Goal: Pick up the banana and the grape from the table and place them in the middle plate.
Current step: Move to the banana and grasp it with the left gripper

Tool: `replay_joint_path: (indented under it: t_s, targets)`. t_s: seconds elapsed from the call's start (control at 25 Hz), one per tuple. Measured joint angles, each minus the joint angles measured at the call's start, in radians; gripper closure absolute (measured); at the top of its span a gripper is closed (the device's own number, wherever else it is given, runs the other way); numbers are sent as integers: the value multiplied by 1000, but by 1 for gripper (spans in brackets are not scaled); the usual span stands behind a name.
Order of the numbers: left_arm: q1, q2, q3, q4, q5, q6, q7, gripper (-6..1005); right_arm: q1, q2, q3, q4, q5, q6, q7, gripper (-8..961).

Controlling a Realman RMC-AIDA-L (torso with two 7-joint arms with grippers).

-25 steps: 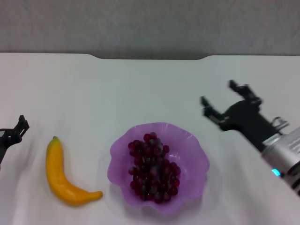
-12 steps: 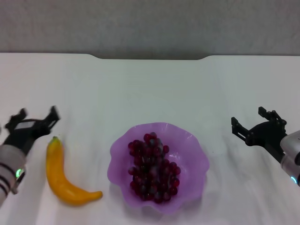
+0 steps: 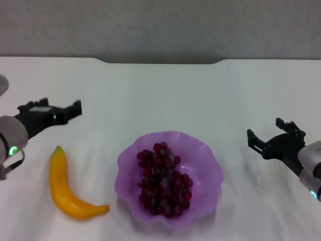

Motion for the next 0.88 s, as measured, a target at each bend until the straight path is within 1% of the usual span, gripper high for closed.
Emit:
replay_joint_path:
  t_s: [0.04, 0.08, 0.12, 0.16, 0.24, 0.28, 0.36, 0.48, 0.68, 0.88]
  targets:
    - [-6, -1, -31, -14, 11, -75, 10, 107, -1, 0, 0, 3, -1, 0, 0, 77]
    - [-27, 8, -58, -22, 32, -172, -1, 107, -3, -1, 0, 7, -2, 1, -1, 77]
    - [-45, 11, -85, -24, 59, -239, -29, 107, -6, -1, 0, 8, -1, 1, -1, 77]
    - [-68, 12, -118, -29, 102, -319, -67, 107, -7, -1, 0, 8, 0, 3, -1, 77]
    - [-112, 8, -169, -42, 221, -450, -150, 107, -8, -2, 0, 7, 0, 12, -1, 77]
    - [-129, 7, -176, -48, 280, -499, -198, 107, -7, -2, 0, 8, 0, 18, -1, 77]
    - [-169, 5, -166, -66, 442, -596, -343, 107, -5, -2, 0, 10, -1, 28, -1, 77]
    - [-210, 6, -121, -99, 596, -708, -521, 107, -2, -1, 0, 10, -2, 37, -1, 77]
    - [-250, 6, -73, -102, 612, -791, -645, 108, -2, 0, 1, 10, 0, 45, -2, 77]
    - [-266, 6, -17, -73, 609, -773, -733, 108, -1, -1, 1, 13, 1, 48, -1, 77]
